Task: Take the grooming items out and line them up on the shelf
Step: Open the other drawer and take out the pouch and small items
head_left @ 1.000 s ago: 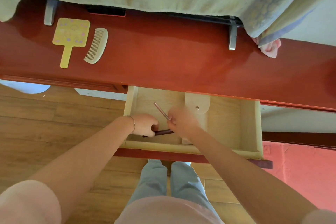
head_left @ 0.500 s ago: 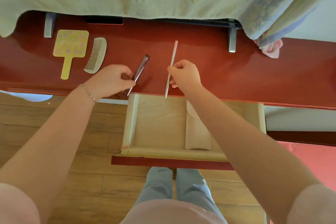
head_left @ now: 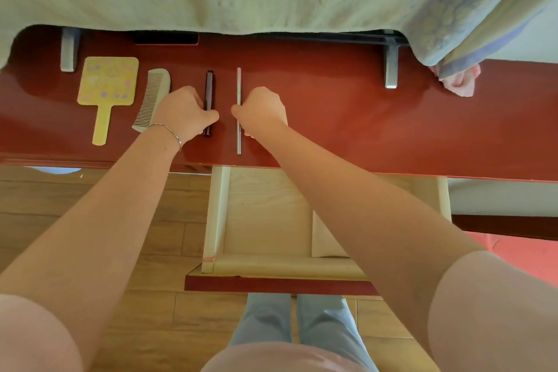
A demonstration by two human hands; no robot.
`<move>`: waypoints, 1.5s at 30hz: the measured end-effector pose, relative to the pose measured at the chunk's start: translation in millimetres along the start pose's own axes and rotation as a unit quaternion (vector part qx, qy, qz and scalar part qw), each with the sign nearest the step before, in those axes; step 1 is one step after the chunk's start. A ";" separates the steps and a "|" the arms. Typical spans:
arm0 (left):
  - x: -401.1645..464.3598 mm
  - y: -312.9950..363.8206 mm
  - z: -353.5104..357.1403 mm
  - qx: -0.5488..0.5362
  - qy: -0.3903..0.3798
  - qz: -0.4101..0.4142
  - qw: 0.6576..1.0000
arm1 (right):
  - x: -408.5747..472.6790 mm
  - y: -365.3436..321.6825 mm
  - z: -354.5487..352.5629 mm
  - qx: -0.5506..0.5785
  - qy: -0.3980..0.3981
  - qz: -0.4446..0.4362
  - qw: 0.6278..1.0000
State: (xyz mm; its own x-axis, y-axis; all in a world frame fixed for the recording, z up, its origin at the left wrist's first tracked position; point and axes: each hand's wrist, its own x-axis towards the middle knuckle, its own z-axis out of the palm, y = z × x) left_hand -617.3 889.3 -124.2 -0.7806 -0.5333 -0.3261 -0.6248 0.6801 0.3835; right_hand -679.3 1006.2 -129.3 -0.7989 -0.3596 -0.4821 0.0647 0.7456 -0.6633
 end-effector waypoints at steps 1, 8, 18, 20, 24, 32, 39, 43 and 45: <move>0.2 -1.5 -0.3 0.001 0.003 0.001 1.000 | 0.2 -0.9 0.9 -0.009 0.005 -0.005 1.000; -0.6 -6.0 1.7 0.008 0.008 -0.007 1.000 | -3.1 -0.1 5.2 -0.042 0.027 -0.017 0.999; -48.6 32.2 -14.0 -0.048 0.060 0.094 0.993 | -64.8 72.7 -46.4 0.140 0.014 0.046 0.989; -74.9 44.7 1.0 -0.105 -0.022 0.144 0.984 | -85.4 105.8 -62.6 0.146 -0.018 0.091 0.985; -111.5 59.8 60.2 -0.095 -0.256 0.143 0.951 | -103.6 168.5 -75.6 0.117 -0.009 0.183 0.976; -122.5 57.0 165.9 -0.146 -0.342 -0.019 0.928 | -107.9 226.0 -52.3 0.085 0.014 0.274 0.958; -125.2 61.3 183.6 -0.149 -0.306 -0.023 0.940 | -103.1 238.0 -39.8 0.110 -0.007 0.277 0.954; -122.3 60.8 167.6 -0.212 -0.312 -0.021 0.926 | -102.4 243.1 -53.6 0.153 0.015 0.285 0.946; -118.8 58.5 155.8 -0.241 -0.342 -0.019 0.908 | -107.6 239.9 -62.8 0.202 -0.014 0.291 0.935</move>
State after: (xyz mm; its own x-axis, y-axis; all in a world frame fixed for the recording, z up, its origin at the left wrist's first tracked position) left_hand -558.4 1070.8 -197.7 -0.6681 -0.0013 -0.7441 -0.7142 0.2814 0.6409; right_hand -615.3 1259.0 -200.6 -0.5426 0.0214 -0.8397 0.7085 0.5486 -0.4439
